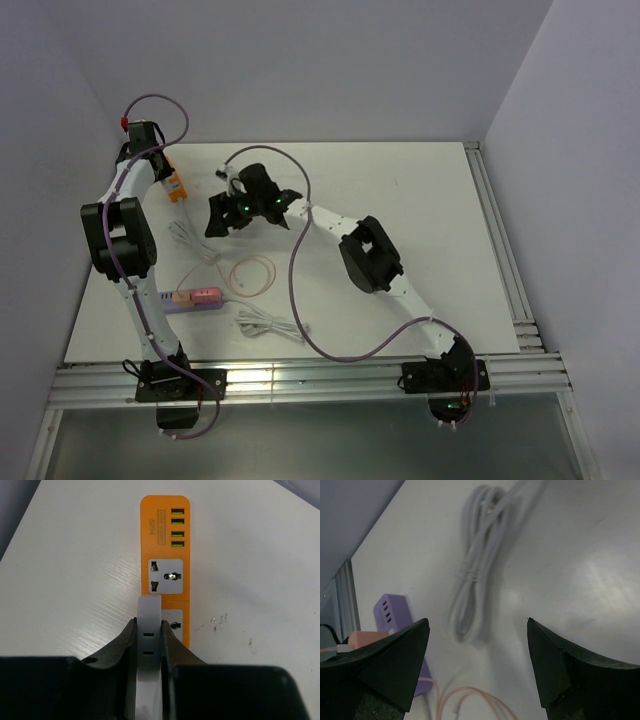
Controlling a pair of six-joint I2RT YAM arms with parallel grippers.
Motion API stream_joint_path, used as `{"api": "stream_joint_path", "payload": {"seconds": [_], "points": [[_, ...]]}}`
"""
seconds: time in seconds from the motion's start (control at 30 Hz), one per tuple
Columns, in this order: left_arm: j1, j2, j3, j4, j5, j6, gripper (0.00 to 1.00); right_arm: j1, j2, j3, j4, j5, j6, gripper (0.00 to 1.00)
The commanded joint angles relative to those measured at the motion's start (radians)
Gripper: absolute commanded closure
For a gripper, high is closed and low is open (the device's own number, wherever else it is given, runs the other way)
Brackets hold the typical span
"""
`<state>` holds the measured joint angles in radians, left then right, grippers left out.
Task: Insert the plug
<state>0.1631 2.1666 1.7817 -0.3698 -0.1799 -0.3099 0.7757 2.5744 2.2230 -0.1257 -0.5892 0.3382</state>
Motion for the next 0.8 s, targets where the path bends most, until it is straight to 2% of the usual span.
{"api": "stream_joint_path", "payload": {"seconds": [0.0, 0.17, 0.33, 0.63, 0.77], "points": [[-0.005, 0.082, -0.027, -0.185, 0.069, -0.012, 1.00, 0.033, 0.006, 0.095, -0.026, 0.054, 0.004, 0.15], [-0.007, 0.104, -0.024, -0.190, 0.079, -0.015, 1.00, 0.060, 0.026, 0.084, 0.000, 0.092, 0.019, 0.19], [-0.011, 0.096, -0.027, -0.189, 0.076, -0.015, 1.00, 0.114, 0.072, 0.142, -0.072, 0.209, -0.092, 0.21], [-0.014, 0.087, -0.027, -0.190, 0.079, -0.017, 1.00, 0.158, 0.067, 0.113, -0.040, 0.172, -0.128, 0.28], [-0.019, 0.087, -0.027, -0.193, 0.077, -0.020, 1.00, 0.175, 0.093, 0.159, -0.072, 0.164, -0.143, 0.32]]}}
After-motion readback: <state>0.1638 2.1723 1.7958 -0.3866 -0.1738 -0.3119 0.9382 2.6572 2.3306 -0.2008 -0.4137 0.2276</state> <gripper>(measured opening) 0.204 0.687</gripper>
